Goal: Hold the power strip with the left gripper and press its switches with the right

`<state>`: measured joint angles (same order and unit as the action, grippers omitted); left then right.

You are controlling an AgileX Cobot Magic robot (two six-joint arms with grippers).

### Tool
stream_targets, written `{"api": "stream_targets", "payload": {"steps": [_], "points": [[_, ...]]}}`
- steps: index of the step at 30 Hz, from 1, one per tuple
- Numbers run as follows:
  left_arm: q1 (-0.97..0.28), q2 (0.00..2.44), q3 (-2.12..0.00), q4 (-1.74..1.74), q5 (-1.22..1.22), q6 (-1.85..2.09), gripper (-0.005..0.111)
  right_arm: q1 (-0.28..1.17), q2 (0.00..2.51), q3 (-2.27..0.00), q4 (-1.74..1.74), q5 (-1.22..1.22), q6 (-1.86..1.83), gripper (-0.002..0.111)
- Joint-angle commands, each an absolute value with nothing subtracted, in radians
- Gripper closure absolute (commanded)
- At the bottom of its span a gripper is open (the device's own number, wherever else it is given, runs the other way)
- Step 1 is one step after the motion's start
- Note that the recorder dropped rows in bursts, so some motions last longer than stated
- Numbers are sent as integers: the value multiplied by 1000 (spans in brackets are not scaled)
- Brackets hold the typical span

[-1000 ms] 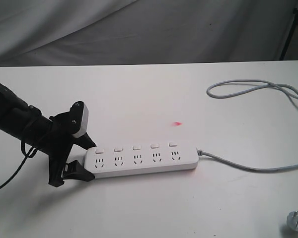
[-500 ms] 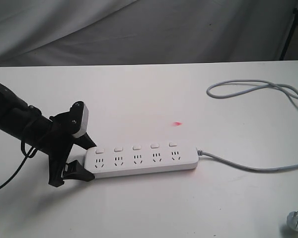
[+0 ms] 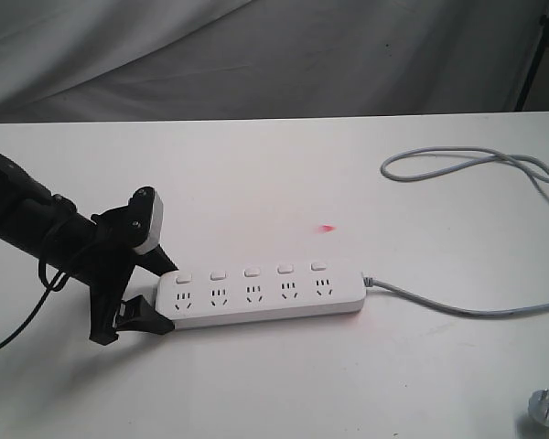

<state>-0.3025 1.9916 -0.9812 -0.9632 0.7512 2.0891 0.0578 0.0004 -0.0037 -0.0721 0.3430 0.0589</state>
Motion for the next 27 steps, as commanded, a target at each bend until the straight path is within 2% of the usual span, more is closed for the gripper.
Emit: {"api": "stream_targets", "payload": {"steps": [1, 20, 24, 27], "points": [[-308, 1991, -978, -962, 755, 2092, 52, 60, 0, 0, -67, 342, 60, 108], [-308, 1991, -978, -962, 755, 2092, 52, 60, 0, -5, -42, 368, 60, 108], [-308, 1991, -978, -962, 755, 2092, 52, 60, 2, -173, 6, 465, 60, 108], [-308, 1991, -978, -962, 755, 2092, 52, 60, 129, -359, -20, 574, 60, 108]]}}
